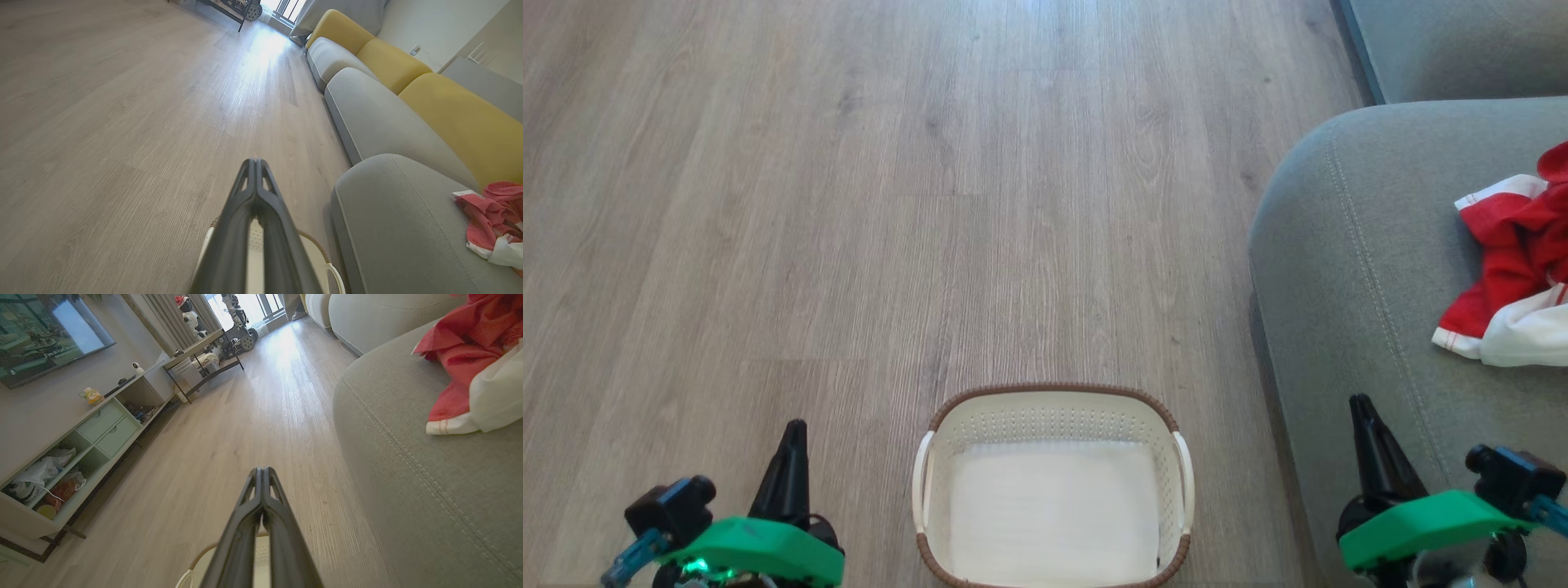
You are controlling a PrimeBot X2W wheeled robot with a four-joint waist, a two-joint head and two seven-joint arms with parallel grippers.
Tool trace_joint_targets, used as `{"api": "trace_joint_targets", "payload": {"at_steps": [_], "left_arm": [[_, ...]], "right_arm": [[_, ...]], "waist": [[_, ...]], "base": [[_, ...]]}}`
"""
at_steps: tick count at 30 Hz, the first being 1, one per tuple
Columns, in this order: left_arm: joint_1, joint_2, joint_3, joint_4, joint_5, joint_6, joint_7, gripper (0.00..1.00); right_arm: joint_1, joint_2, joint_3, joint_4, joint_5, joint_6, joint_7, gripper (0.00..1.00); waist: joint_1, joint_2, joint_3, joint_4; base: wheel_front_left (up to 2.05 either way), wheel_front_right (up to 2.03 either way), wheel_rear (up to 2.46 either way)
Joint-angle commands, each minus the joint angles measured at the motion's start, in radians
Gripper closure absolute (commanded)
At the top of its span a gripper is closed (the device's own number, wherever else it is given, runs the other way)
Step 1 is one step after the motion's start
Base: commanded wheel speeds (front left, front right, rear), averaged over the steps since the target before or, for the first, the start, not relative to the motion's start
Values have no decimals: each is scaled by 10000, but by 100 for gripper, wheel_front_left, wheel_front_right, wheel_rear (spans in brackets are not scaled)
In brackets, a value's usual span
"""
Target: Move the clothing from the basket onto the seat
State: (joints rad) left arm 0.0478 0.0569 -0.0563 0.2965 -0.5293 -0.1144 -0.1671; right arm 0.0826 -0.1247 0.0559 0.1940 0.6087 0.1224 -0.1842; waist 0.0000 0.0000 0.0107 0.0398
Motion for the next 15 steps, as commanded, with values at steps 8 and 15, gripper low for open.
{"api": "trace_joint_targets", "payload": {"at_steps": [8,15], "left_arm": [[-577,4,311,-363,-1159,-47,290,100],[-656,-1,423,-375,-1929,-57,491,100]], "right_arm": [[-666,48,-176,-228,1135,25,273,100],[-762,78,-262,-171,1874,29,461,100]], "waist": [[0,0,-7,-38],[0,0,-13,-67]], "base": [[0,0,0],[0,0,0]]}}
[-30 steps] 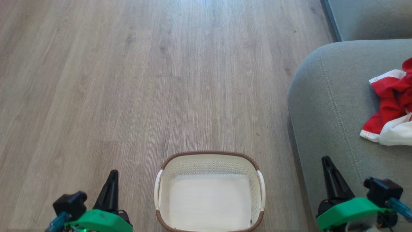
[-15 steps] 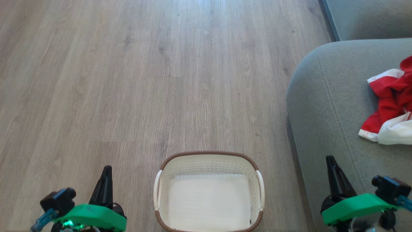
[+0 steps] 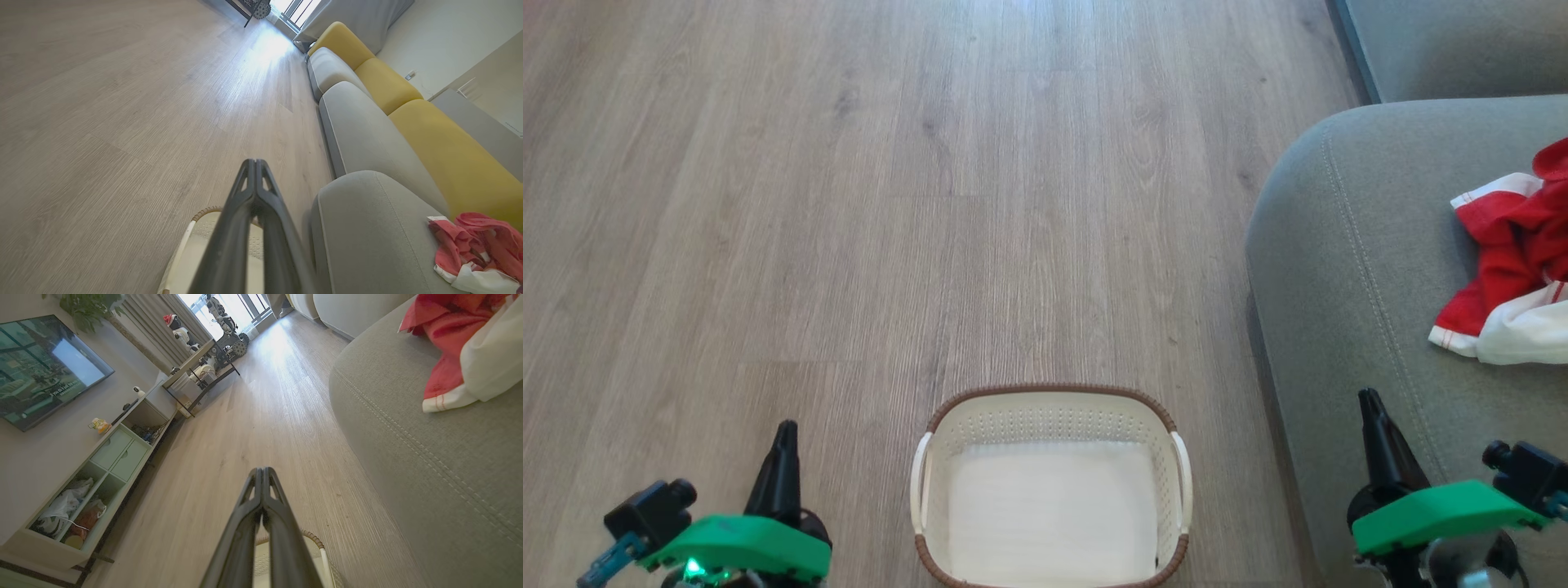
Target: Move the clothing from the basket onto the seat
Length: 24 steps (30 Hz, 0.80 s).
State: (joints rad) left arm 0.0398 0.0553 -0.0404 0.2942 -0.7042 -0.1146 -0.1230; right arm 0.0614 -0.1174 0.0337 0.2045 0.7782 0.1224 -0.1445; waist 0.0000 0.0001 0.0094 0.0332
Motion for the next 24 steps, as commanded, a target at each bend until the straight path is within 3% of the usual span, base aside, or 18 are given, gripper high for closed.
{"api": "trace_joint_targets", "payload": {"at_steps": [1,24], "left_arm": [[-587,13,280,-353,-290,-56,79,100],[-835,-4,632,-390,-2708,-85,713,100]], "right_arm": [[-564,9,-52,-268,284,30,91,100],[-868,123,-349,-88,2581,45,701,100]], "waist": [[0,-1,-1,-5],[0,-1,-19,-96]], "base": [[0,0,0],[0,0,0]]}}
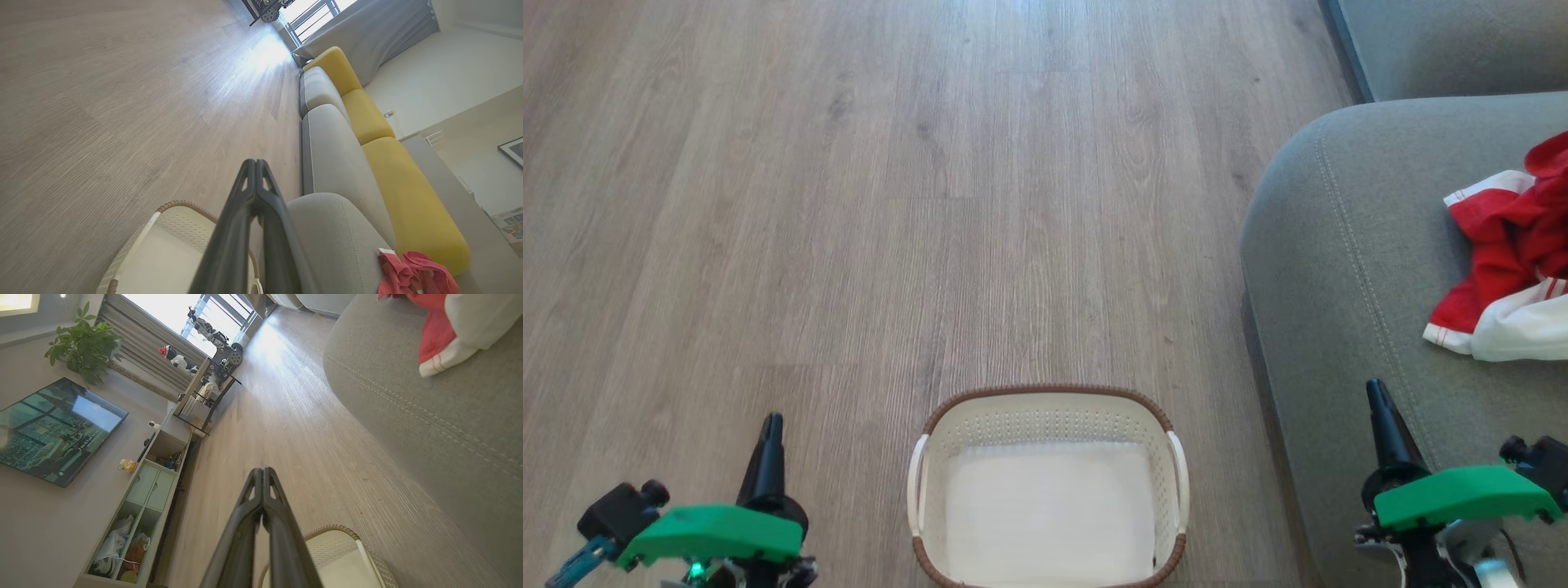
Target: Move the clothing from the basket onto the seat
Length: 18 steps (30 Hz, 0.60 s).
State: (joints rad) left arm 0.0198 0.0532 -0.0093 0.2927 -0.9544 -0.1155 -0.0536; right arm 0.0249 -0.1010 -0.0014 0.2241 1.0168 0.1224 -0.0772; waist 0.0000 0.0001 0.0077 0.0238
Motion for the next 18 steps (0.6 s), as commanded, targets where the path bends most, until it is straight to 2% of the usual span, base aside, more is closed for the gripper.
{"api": "trace_joint_targets", "payload": {"at_steps": [1,18], "left_arm": [[-645,16,337,-377,-315,-77,47,100],[-837,2,608,-405,-2188,-99,536,100]], "right_arm": [[-516,-36,-12,-275,300,45,56,100],[-753,67,-263,-134,2060,57,545,100]], "waist": [[0,-1,-1,-6],[0,-1,-15,-76]], "base": [[0,0,0],[0,0,0]]}}
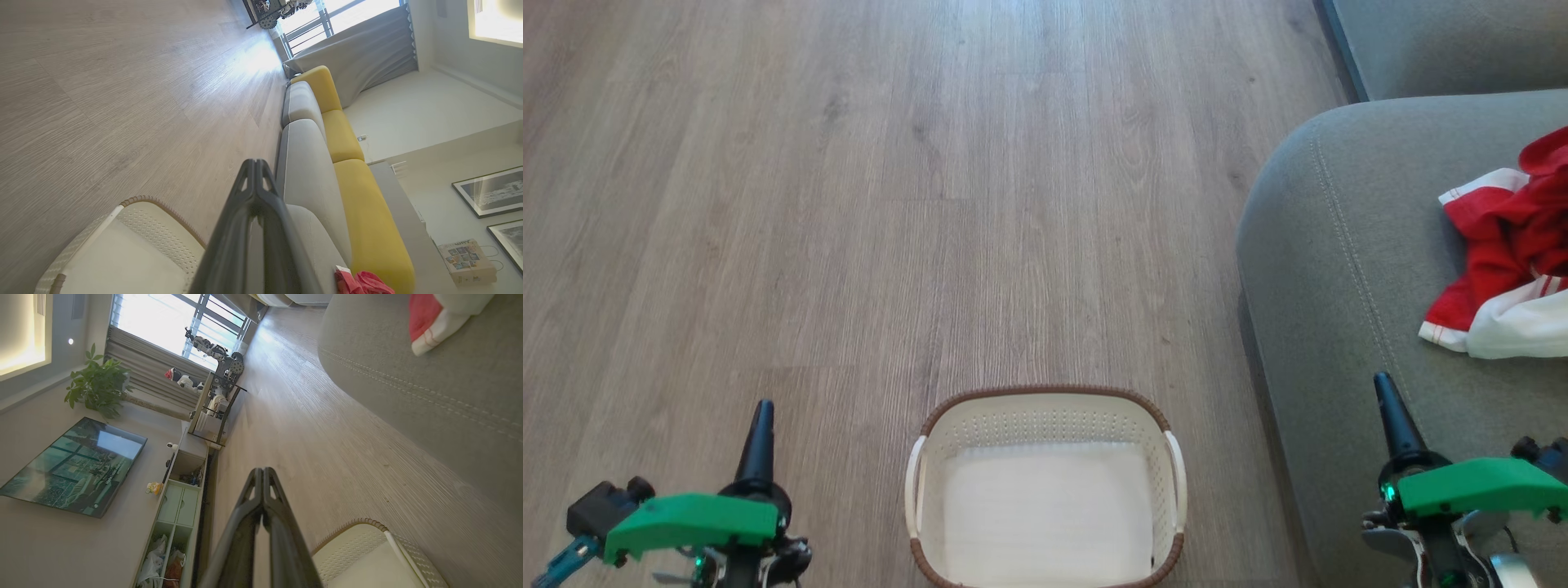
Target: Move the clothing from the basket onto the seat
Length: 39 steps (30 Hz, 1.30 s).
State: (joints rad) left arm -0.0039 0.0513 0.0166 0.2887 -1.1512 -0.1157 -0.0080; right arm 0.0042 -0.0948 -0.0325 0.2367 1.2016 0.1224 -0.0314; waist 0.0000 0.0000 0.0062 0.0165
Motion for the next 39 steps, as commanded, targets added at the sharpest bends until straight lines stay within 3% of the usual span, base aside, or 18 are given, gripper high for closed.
{"api": "trace_joint_targets", "payload": {"at_steps": [1,39], "left_arm": [[-611,20,365,-366,-330,-99,109,100],[-1038,-10,968,-430,-4513,-149,1200,100]], "right_arm": [[-560,12,32,-252,314,57,116,100],[-1093,271,-569,64,4211,82,1241,100]], "waist": [[0,0,-1,-6],[0,0,-31,-163]], "base": [[0,0,0],[0,0,0]]}}
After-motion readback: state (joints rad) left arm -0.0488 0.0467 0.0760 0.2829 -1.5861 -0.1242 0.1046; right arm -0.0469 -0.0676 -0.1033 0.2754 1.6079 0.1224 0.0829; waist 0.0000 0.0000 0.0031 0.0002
